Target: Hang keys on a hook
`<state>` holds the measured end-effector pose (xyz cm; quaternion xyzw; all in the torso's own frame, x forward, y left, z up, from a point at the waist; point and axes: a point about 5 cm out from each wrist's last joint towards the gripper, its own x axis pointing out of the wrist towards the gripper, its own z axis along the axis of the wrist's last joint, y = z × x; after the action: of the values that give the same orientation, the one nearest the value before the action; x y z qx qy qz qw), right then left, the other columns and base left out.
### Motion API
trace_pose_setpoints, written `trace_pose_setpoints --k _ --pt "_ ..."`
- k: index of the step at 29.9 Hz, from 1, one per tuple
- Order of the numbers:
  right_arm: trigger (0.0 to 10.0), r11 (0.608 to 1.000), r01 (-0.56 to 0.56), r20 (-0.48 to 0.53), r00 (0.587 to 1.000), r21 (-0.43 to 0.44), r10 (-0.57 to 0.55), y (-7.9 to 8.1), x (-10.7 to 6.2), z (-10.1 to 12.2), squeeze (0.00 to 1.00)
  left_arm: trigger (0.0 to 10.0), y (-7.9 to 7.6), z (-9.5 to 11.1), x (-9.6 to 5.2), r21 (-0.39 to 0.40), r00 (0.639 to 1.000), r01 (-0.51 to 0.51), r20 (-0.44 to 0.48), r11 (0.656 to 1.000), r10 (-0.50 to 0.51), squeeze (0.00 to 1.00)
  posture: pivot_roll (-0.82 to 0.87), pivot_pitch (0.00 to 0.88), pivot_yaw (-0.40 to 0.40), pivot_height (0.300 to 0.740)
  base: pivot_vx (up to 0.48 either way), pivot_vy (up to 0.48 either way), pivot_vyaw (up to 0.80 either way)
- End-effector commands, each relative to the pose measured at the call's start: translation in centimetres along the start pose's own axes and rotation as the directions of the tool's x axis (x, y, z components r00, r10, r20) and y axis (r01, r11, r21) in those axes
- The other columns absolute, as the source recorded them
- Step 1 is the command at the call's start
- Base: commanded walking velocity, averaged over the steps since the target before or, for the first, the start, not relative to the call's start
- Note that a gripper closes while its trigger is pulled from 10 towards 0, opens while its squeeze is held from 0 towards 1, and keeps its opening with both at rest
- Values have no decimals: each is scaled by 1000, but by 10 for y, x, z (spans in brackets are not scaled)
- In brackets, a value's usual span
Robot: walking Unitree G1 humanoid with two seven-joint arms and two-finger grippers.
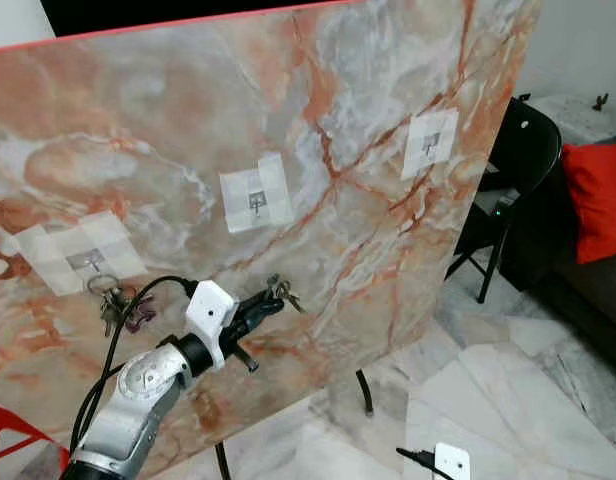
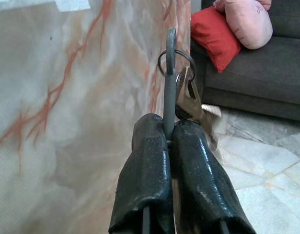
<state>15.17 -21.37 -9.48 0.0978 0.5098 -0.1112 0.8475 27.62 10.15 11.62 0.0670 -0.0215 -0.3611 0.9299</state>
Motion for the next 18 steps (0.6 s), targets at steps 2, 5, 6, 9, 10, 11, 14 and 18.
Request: trace_pose_setpoints --k 2,5,6,9,10,11,14,18 --pt "10000 1000 0 5 1000 -13 1 0 0 2 0 10000 1 12 6 31 999 -3 37 1000 2 0 20 0 3 740 0 0 0" --pt "10000 1000 -1 5 1000 -14 1 0 0 2 0 10000 5 19 10 43 998 -29 61 999 26 0 16 0 4 740 0 0 0" --pt "10000 1000 -2 5 1000 -15 2 0 0 2 0 10000 8 22 10 45 997 -40 75 998 37 0 16 0 4 740 0 0 0" --pt "10000 1000 -2 5 1000 -15 2 1 0 2 0 10000 14 30 11 51 994 -57 99 997 52 0 17 0 5 740 0 0 0" --pt "10000 1000 -2 5 1000 -16 2 1 0 2 0 10000 14 31 11 50 994 -56 100 997 51 0 17 0 5 740 0 0 0" --pt "10000 1000 -2 5 1000 -17 2 1 0 2 0 10000 15 31 12 56 993 -60 101 997 54 0 21 0 4 740 0 0 0" --pt "10000 1000 -3 4 1000 -20 3 1 0 2 0 10000 18 34 14 61 992 -73 107 996 66 0 23 0 4 740 0 0 0" --pt "10000 1000 -4 4 1000 -22 5 1 0 2 0 10000 22 38 20 58 988 -86 130 995 78 0 19 0 6 740 0 0 0"
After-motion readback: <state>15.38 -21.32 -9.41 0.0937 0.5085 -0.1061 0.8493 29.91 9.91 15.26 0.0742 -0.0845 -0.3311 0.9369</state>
